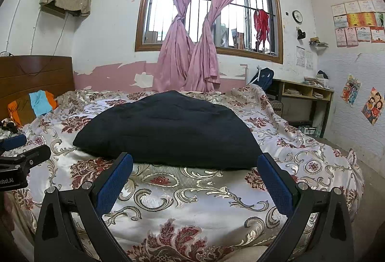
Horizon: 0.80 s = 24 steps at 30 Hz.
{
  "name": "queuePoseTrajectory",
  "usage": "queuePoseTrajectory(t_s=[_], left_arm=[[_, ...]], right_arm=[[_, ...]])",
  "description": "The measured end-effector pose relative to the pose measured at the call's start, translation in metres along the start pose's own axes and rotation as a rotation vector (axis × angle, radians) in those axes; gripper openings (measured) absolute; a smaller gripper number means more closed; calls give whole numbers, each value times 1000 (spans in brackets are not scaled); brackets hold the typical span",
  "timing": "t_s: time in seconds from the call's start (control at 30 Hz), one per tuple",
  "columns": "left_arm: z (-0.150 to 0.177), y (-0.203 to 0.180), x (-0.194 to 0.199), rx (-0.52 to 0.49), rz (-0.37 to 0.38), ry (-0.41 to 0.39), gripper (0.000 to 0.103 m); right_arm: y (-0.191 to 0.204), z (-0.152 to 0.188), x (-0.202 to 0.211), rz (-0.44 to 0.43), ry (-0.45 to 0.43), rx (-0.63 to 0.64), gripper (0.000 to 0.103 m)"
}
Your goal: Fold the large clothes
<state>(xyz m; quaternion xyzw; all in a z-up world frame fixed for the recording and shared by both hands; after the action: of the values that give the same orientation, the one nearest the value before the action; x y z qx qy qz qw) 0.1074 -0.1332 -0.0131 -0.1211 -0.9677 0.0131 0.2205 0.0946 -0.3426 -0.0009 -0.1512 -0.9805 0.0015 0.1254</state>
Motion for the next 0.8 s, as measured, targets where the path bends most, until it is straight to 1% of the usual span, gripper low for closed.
queuePoseTrajectory(t_s=[0.1, 0.23, 0.47, 0.8], left_arm=[[2, 2, -3, 2, -43, 17, 102], [3, 2, -2, -15, -73, 16, 102], [3, 1, 1, -20, -74, 4, 102], [5, 5, 0, -2, -81, 18, 102]], right_arm=[[1, 1, 0, -2, 1, 1, 102], [1, 1, 0, -1, 1, 1, 102], [2, 2, 0, -1, 1, 0, 102], [1, 1, -1, -2, 3, -1, 102]])
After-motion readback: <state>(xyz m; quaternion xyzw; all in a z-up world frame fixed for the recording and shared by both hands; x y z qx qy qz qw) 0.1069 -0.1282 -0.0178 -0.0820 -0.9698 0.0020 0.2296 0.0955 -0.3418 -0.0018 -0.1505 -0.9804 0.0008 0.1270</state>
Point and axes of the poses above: each gripper's, at about its wrist camera, not at the fingertips, and x roughly against the way its jaws point, y to its left, z to its underside, the point moved 5 cm from there along -x, roughly the way its jaws point, and after that the axes turned 2 degrees about z, right-handed, at the moved point
